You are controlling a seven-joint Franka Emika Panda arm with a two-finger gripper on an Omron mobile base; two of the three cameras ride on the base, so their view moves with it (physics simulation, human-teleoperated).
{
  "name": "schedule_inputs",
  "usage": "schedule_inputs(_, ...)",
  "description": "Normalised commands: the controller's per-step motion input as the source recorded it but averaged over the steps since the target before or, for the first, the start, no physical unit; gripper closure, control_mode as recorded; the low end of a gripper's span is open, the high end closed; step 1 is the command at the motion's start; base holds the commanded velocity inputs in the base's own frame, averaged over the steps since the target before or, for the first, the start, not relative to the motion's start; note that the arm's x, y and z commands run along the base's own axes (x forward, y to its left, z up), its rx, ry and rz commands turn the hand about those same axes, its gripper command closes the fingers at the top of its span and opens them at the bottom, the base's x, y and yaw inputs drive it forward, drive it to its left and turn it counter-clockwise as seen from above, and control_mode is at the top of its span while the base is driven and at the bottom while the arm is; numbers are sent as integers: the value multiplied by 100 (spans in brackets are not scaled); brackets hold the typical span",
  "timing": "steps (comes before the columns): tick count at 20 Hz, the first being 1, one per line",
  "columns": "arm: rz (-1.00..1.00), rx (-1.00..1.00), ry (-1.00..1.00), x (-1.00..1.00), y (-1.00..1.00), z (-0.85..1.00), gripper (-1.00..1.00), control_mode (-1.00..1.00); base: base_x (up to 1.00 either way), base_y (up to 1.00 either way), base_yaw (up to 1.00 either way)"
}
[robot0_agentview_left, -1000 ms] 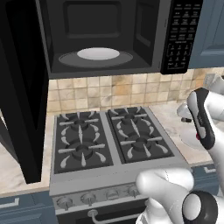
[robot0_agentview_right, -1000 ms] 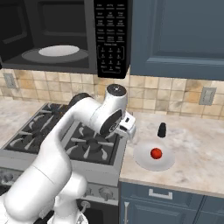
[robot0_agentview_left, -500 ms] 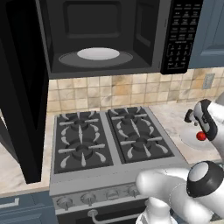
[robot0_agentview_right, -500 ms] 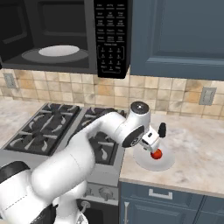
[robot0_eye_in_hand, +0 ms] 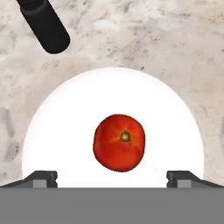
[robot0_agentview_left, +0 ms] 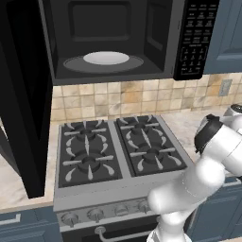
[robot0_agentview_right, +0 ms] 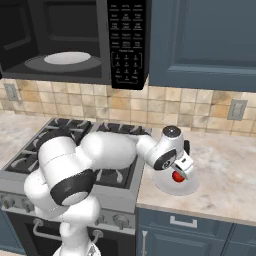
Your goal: Pick the tomato from the counter and place it in the microwave.
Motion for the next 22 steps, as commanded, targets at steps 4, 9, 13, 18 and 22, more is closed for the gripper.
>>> schedule_inputs(4, 0, 0, 0, 34, -34, -43, -100, -100, 0, 0, 0)
schedule_inputs(9, 0, 0, 0, 21, -22, -36, -100, -100, 0, 0, 0)
schedule_inputs(13, 0, 2, 0, 1, -31, -25, -100, -100, 0, 0, 0)
schedule_inputs(18, 0, 4, 0, -1, -8, -10, -100, -100, 0, 0, 0)
schedule_inputs(22, 0, 5, 0, 0, 0, -9, -100, -100, 0, 0, 0)
